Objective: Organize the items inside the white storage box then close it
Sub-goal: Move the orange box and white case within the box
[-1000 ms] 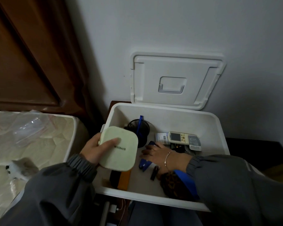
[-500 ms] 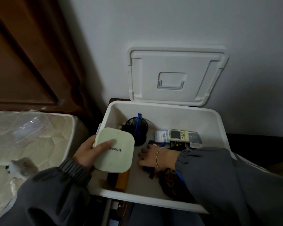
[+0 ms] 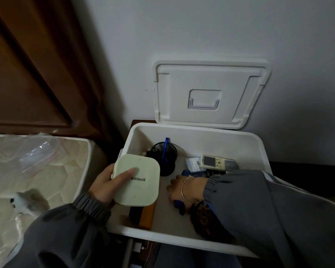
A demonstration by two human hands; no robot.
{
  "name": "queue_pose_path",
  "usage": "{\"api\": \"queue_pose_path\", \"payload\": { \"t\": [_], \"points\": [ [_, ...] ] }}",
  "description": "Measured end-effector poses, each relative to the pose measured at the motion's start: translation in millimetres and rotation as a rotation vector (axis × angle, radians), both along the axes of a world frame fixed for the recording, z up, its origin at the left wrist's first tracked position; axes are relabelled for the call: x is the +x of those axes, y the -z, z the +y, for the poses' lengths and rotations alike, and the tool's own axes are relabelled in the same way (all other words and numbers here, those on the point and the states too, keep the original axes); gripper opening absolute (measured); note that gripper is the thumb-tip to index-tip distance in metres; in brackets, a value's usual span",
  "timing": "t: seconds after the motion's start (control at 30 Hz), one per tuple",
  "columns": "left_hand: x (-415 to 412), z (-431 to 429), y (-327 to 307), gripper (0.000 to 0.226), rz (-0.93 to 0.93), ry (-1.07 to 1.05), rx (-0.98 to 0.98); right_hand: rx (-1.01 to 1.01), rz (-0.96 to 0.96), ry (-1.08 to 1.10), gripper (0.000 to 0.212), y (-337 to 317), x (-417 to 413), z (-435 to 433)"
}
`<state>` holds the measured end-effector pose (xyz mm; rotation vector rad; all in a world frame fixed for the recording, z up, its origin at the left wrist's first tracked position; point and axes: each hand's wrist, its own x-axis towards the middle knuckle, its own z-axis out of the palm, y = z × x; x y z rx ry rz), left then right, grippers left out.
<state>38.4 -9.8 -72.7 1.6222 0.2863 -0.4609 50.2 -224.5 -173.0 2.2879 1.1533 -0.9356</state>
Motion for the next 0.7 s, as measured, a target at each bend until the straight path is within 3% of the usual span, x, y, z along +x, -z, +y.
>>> {"api": "queue_pose_path", "payload": {
  "t": [0.13,0.27,0.37,0.43,0.57,0.7],
  "points": [
    [-1.4,-1.4,1.0,0.032,0.004,0.010,0.032,0.012,-0.004,-0.048,0.046,2.7,-3.5,-6.2],
    [-6.5,-6.1,-3.3,0.073,-0.016,0.083,0.170,0.066,-0.120,-0.168,0.044,4.2,-4.7,-20.8],
    [-11.2,-16.0,-2.3,0.085,0.005,0.181,0.274,0.114,-0.160,-0.165,0.039,5.0,-5.4,-25.6],
    [-11.3,-26.5,3.1,0.084,0.062,0.225,0.297,0.132,-0.171,-0.137,0.039,4.3,-3.5,-29.8],
    [-4.0,-47.9,20.9,0.050,0.181,0.383,0.457,0.171,-0.186,0.041,0.042,-9.4,6.4,-57.5],
    [-3.8,-74.3,41.9,0.054,0.254,0.458,0.497,0.200,-0.177,0.188,0.041,-16.5,4.4,-89.0]
  ]
}}
